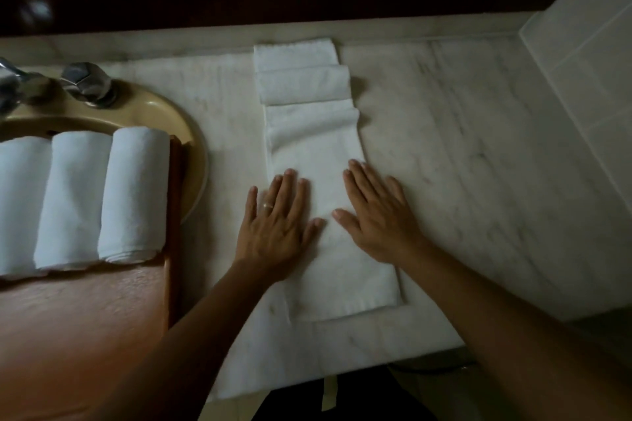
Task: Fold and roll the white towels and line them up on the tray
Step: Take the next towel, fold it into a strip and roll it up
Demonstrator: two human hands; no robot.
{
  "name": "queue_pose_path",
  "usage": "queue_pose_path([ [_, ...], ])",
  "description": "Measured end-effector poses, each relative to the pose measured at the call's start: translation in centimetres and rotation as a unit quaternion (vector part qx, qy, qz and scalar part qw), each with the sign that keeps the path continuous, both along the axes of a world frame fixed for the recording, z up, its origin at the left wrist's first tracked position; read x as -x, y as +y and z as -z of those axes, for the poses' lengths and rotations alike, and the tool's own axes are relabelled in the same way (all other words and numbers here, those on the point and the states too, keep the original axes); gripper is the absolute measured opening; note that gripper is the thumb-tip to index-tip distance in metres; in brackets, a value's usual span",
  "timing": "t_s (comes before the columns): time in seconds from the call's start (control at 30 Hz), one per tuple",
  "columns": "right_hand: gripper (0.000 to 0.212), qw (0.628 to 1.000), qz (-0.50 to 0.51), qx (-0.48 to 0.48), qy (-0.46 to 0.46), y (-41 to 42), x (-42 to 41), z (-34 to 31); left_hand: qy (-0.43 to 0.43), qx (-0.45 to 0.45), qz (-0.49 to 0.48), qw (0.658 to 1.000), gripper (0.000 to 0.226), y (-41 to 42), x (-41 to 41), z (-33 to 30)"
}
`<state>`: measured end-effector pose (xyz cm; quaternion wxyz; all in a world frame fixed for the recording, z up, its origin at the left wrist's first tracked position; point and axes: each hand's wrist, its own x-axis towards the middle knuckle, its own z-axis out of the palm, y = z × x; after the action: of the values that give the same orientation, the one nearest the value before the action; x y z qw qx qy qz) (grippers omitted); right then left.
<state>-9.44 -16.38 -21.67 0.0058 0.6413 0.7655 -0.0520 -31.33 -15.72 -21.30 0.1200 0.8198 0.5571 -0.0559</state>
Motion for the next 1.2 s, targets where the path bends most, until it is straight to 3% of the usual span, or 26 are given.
queue_pose_path([
  [0.13,0.074,0.999,0.039,0.007,0.002,-2.3,0.6,-0.3,-0.016,0.014,0.003,1.0,0.078,-2.9,-0.6,-1.3],
  [0.23,0.077,0.999,0.014,0.029,0.003,-7.3,-0.2,-0.2,-0.034,0.031,0.03,0.999,0.076,-7.4,0.4,-1.1],
  [0.4,0.08,0.999,0.017,0.038,0.002,-7.4,-1.3,-0.4,-0.038,0.02,0.009,0.999,0.072,-7.3,0.8,-0.1],
  [0.53,0.058,0.998,-0.026,-0.022,0.054,-11.4,-2.0,-0.6,-0.053,-0.036,-0.017,0.998,0.068,-11.1,0.8,-0.8],
  [0.63,0.042,0.99,-0.075,-0.091,0.081,-15.7,-2.9,-0.7,-0.104,-0.078,0.043,0.991,0.052,-16.2,0.6,-1.3],
  [0.9,0.056,0.99,-0.111,-0.083,0.02,-20.5,-4.4,0.5,-0.035,-0.076,0.046,0.995,0.066,-20.8,-0.3,-0.5],
  [1.07,0.03,0.986,-0.12,-0.113,0.017,-21.0,-4.5,0.0,-0.064,-0.109,0.08,0.989,0.051,-21.4,-0.4,-0.9],
  [1.2,0.016,0.993,-0.026,-0.079,0.08,-22.3,-3.2,-0.5,-0.063,-0.122,0.088,0.987,0.04,-22.0,-0.7,-1.2],
])
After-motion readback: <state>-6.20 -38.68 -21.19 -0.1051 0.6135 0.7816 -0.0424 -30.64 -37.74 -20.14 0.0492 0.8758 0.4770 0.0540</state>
